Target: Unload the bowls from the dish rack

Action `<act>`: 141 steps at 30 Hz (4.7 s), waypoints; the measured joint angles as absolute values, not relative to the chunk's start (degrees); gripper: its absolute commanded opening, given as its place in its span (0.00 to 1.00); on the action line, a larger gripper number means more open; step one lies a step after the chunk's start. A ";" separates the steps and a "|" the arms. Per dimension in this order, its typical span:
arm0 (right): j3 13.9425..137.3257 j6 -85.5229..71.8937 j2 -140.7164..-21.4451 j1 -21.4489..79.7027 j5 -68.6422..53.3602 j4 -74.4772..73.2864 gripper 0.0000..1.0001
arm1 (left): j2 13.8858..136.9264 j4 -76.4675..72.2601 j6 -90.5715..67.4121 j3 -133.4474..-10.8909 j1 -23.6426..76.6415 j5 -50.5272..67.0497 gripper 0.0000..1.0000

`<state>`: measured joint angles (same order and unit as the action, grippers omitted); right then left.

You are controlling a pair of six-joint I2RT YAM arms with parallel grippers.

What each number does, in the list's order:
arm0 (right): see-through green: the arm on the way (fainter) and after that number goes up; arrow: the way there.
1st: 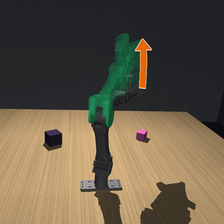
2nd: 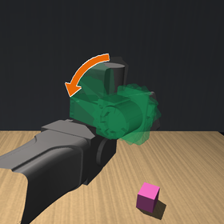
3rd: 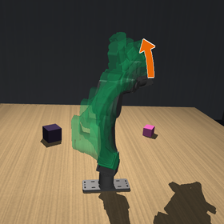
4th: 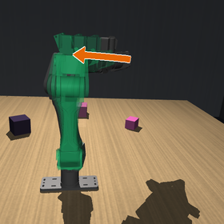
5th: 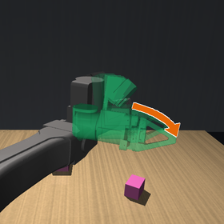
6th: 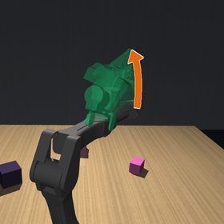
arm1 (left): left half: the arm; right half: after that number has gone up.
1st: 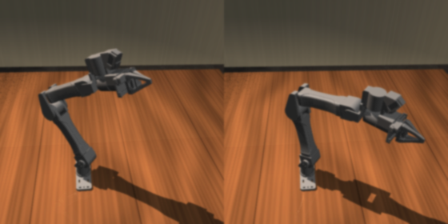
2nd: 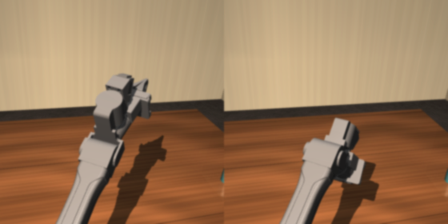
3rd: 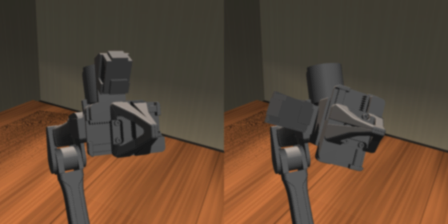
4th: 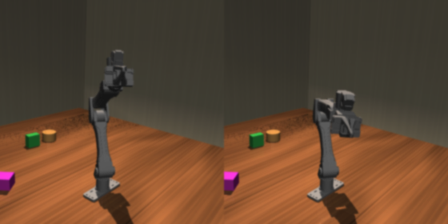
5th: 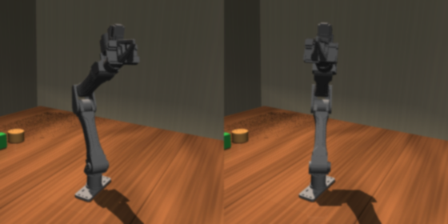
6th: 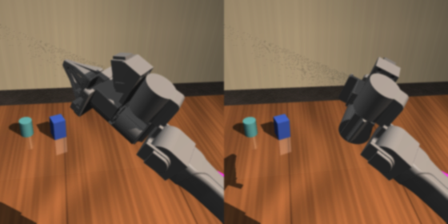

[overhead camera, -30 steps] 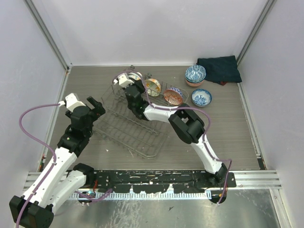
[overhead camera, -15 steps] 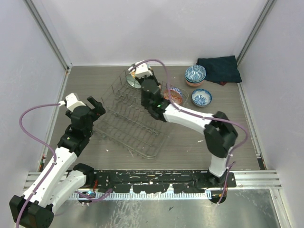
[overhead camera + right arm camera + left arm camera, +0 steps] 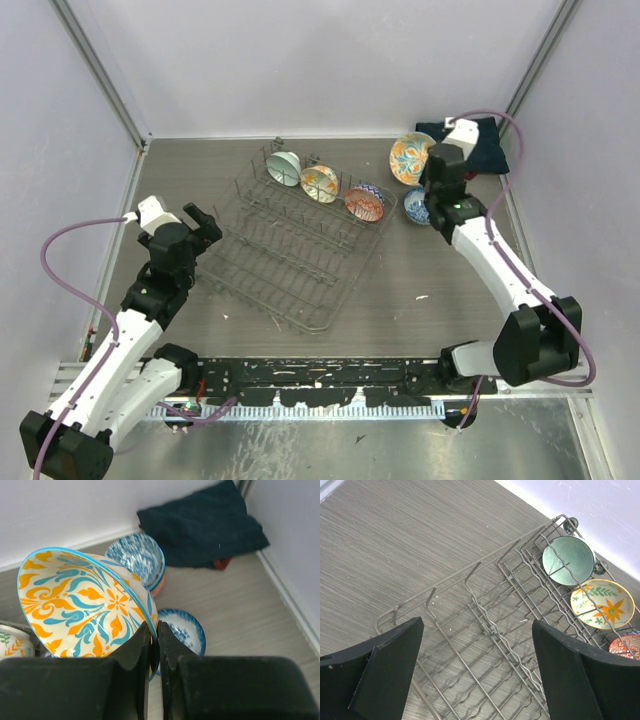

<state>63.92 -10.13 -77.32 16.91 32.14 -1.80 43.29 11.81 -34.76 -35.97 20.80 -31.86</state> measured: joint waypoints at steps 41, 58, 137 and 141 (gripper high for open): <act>59.13 -24.43 -93.30 -5.87 3.46 -10.24 0.06 | 44.07 11.46 -34.74 -35.97 20.80 -31.86 0.98; 61.93 -25.06 -95.39 -5.87 2.83 -10.33 0.27 | 44.03 11.46 -34.74 -35.97 20.80 -31.86 0.98; 69.67 18.24 -107.42 35.53 45.60 6.17 0.37 | 45.43 11.42 -34.54 -35.97 20.80 -31.86 0.98; 69.65 18.92 -107.42 35.53 46.50 6.15 0.29 | 45.43 11.42 -34.54 -35.97 20.80 -31.88 0.98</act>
<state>69.65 18.92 -107.42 35.53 46.50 6.15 45.43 11.42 -34.54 -35.97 20.80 -31.88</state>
